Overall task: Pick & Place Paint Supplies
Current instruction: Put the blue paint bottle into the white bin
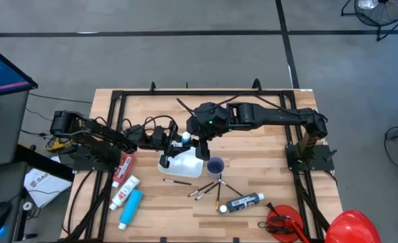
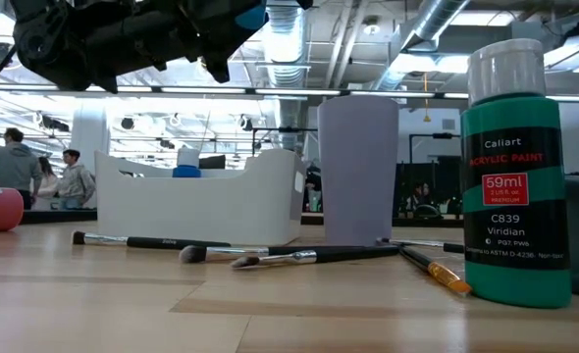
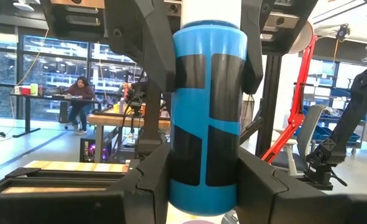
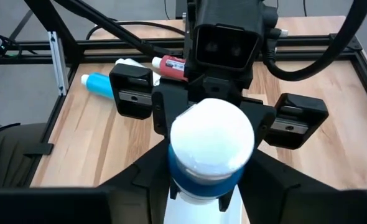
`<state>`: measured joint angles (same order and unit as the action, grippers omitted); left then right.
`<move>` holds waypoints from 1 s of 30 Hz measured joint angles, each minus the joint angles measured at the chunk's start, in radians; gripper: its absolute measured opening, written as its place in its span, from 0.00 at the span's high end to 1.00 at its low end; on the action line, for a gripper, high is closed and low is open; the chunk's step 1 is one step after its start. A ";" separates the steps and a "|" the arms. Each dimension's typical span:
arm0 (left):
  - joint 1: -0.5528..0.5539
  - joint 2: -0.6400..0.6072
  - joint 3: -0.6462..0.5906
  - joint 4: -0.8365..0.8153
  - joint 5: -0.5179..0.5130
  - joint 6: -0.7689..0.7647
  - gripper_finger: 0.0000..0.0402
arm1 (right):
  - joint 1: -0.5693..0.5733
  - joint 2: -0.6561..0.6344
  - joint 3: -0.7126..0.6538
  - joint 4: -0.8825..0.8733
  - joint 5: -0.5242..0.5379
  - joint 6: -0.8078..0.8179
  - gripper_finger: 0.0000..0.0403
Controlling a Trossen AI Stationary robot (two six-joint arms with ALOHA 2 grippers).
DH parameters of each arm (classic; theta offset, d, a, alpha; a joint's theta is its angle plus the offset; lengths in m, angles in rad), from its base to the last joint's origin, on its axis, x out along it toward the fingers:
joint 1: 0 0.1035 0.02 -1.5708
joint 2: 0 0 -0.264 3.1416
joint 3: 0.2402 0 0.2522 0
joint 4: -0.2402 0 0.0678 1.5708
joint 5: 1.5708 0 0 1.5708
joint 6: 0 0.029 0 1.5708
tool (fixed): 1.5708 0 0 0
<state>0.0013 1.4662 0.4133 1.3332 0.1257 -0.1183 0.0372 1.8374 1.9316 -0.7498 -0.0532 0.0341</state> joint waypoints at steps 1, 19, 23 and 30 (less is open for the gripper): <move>0.000 0.000 0.000 0.000 0.000 0.000 0.70 | 0.000 0.000 0.000 0.000 0.000 0.000 0.62; 0.000 0.000 0.000 -0.007 0.002 0.001 0.70 | 0.000 0.000 -0.001 0.023 -0.002 0.009 0.53; 0.000 0.000 0.000 -0.007 0.001 0.001 0.70 | -0.001 0.000 -0.001 0.013 -0.002 0.008 0.59; 0.000 -0.001 0.000 0.003 -0.005 0.000 0.70 | 0.000 0.000 -0.001 0.037 -0.001 0.009 0.63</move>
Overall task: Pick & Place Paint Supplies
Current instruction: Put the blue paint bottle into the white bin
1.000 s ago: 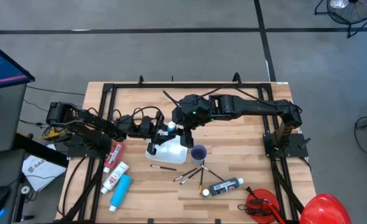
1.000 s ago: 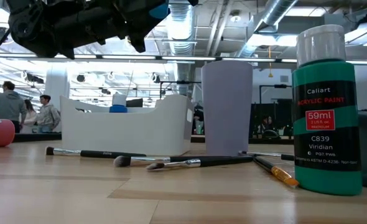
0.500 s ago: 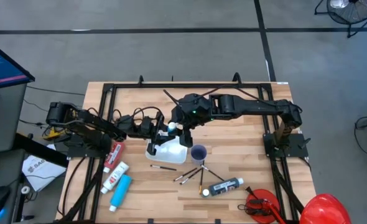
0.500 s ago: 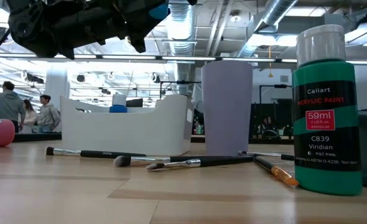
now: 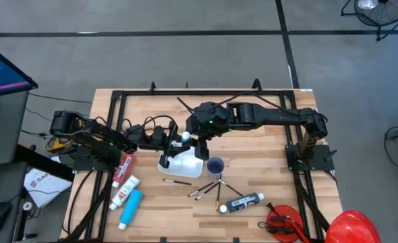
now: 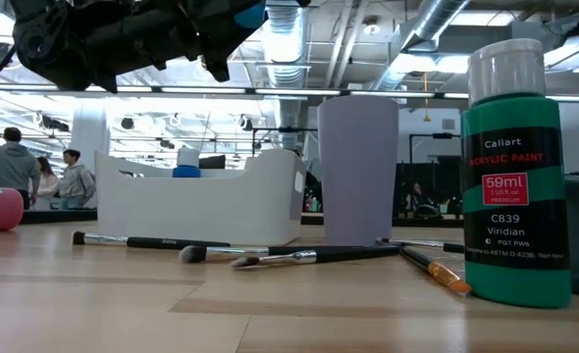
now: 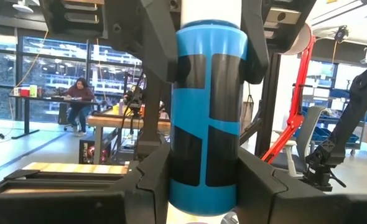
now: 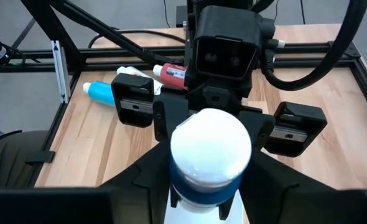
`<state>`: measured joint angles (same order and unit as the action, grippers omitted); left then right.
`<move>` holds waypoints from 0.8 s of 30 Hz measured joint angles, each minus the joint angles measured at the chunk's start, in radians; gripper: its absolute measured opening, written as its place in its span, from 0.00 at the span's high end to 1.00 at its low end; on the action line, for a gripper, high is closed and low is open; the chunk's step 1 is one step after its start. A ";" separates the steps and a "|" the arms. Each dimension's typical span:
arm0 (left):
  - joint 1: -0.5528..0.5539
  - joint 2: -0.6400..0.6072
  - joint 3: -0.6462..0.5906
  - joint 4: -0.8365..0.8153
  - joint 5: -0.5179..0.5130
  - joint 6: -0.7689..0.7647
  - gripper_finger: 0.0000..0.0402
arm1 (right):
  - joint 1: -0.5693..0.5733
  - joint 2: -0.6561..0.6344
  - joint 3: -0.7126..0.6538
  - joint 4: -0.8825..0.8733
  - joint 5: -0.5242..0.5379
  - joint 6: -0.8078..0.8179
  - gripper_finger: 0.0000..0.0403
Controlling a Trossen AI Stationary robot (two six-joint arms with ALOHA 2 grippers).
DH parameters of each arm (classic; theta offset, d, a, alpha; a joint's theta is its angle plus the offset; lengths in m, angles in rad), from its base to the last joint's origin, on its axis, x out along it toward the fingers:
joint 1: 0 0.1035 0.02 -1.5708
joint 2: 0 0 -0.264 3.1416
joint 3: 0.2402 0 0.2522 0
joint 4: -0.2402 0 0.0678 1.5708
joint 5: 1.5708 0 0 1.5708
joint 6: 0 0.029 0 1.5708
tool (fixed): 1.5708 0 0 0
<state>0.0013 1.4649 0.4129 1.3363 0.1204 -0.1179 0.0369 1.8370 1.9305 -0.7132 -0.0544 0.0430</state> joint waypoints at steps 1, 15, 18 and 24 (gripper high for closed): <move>0.000 0.000 0.000 0.001 0.000 0.000 0.71 | 0.000 0.000 0.000 0.002 0.000 0.002 0.61; 0.001 0.001 0.000 -0.018 -0.009 -0.002 0.71 | -0.032 0.000 -0.001 -0.037 -0.005 0.041 0.55; 0.001 0.002 0.000 -0.021 -0.009 -0.006 0.71 | -0.037 0.000 -0.001 -0.053 -0.017 0.045 0.59; 0.001 0.002 0.001 -0.015 -0.009 -0.009 0.71 | -0.040 0.002 0.028 -0.080 -0.045 0.037 0.61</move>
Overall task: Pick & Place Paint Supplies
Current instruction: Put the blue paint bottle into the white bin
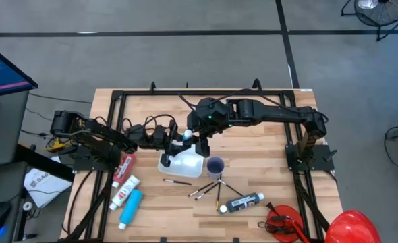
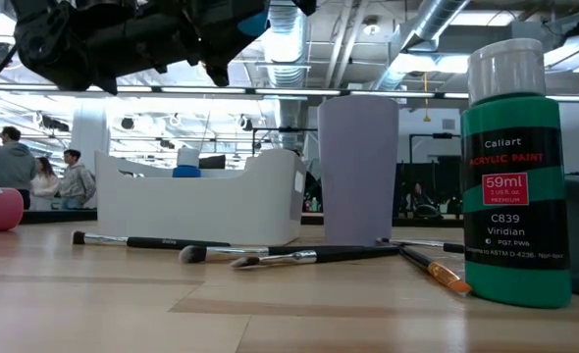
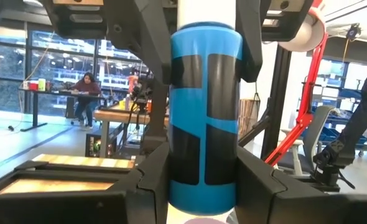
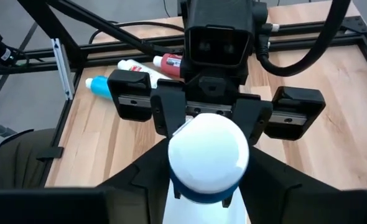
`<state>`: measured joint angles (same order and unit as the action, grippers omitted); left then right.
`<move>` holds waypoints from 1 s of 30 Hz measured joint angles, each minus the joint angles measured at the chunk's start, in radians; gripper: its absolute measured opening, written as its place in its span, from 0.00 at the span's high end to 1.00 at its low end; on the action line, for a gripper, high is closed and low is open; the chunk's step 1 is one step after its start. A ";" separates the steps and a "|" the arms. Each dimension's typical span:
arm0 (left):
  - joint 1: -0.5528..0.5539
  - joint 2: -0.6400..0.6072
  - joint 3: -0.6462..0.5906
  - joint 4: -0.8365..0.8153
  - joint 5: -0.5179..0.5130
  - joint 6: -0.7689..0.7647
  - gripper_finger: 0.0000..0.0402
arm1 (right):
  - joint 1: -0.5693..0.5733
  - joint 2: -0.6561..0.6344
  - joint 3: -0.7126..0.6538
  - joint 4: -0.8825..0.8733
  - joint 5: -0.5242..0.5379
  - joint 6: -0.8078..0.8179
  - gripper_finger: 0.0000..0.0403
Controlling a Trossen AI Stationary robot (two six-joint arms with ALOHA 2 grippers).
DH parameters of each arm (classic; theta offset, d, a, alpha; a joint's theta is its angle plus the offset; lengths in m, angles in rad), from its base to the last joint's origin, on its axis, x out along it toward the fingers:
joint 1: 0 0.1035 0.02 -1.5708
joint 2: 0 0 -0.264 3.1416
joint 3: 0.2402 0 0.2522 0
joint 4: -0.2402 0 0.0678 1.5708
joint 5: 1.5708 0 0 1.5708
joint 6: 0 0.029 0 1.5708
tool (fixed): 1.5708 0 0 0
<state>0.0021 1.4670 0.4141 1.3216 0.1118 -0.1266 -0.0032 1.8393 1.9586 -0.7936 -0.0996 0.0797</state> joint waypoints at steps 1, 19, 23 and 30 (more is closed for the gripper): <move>0.000 0.000 0.001 0.005 0.000 0.002 0.71 | 0.000 0.000 0.007 -0.005 0.000 -0.001 0.60; -0.002 0.000 -0.003 -0.010 0.010 -0.005 0.72 | -0.026 0.021 0.060 -0.071 -0.072 -0.020 0.52; -0.002 0.000 -0.003 -0.015 0.010 -0.005 0.72 | -0.029 0.032 0.060 -0.087 -0.083 -0.026 0.52; -0.001 0.000 -0.002 -0.007 0.004 -0.006 0.72 | -0.033 0.033 0.060 -0.085 -0.086 -0.027 0.53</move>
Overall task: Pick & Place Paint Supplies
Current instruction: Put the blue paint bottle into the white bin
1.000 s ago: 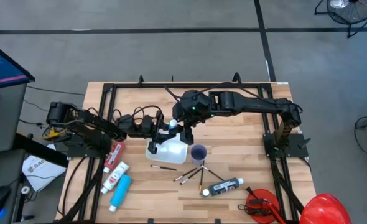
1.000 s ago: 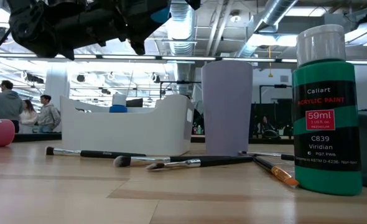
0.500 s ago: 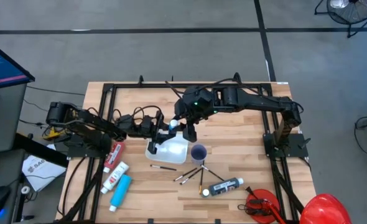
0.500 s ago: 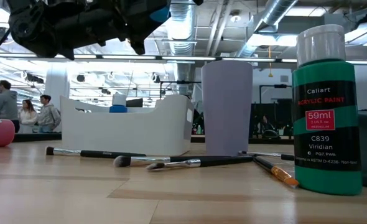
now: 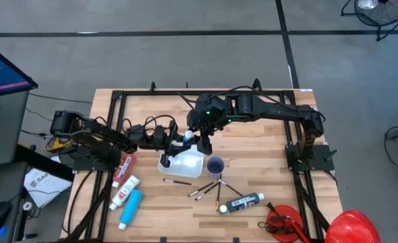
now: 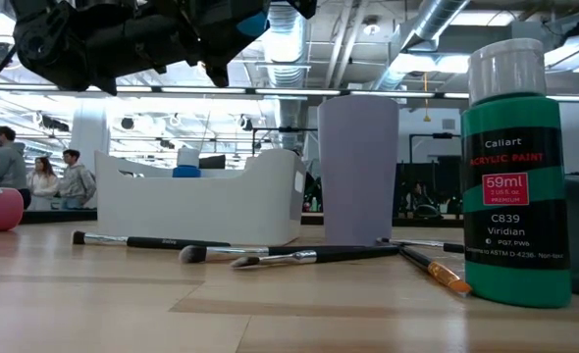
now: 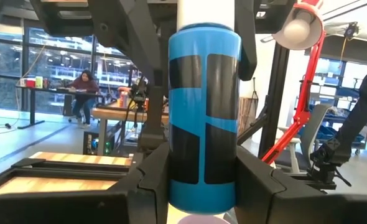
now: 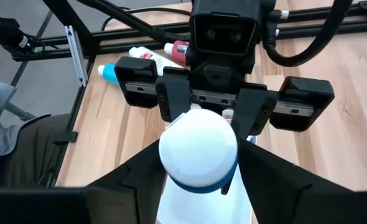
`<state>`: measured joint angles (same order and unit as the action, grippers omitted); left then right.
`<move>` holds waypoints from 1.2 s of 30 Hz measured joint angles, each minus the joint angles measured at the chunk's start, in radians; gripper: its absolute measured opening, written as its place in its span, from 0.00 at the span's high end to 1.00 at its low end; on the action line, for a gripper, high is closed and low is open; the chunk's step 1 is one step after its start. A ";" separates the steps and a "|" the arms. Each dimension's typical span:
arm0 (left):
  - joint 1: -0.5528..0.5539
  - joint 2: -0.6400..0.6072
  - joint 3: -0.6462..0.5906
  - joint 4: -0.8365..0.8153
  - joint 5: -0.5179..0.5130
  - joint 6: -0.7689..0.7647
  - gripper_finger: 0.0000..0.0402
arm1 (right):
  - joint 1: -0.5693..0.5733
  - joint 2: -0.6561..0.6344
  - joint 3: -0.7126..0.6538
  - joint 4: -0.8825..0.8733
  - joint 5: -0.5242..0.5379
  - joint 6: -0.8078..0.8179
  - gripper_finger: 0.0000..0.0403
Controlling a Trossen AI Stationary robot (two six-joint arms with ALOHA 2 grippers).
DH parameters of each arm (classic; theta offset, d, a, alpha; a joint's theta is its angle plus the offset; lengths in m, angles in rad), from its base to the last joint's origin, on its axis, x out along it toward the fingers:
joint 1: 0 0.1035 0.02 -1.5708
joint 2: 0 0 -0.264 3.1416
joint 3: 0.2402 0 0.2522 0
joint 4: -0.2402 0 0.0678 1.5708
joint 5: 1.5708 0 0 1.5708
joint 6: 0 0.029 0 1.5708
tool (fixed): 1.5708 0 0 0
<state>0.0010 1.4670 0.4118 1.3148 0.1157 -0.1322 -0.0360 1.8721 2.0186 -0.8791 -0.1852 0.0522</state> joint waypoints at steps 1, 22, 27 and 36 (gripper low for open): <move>0.000 0.000 0.000 0.000 0.001 0.000 0.72 | 0.000 0.000 0.000 0.000 0.000 0.000 0.53; 0.000 -0.001 0.002 -0.004 0.003 0.000 0.72 | 0.006 0.000 0.000 0.058 0.001 -0.018 0.54; 0.000 -0.001 0.002 -0.005 0.000 0.000 0.72 | 0.006 0.000 0.000 0.064 0.002 -0.018 0.56; 0.000 -0.001 0.002 -0.006 -0.001 0.000 0.72 | 0.006 0.000 0.000 0.064 0.002 -0.018 0.60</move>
<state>0.0010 1.4658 0.4133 1.3083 0.1146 -0.1326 -0.0299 1.8721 2.0182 -0.8146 -0.1837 0.0345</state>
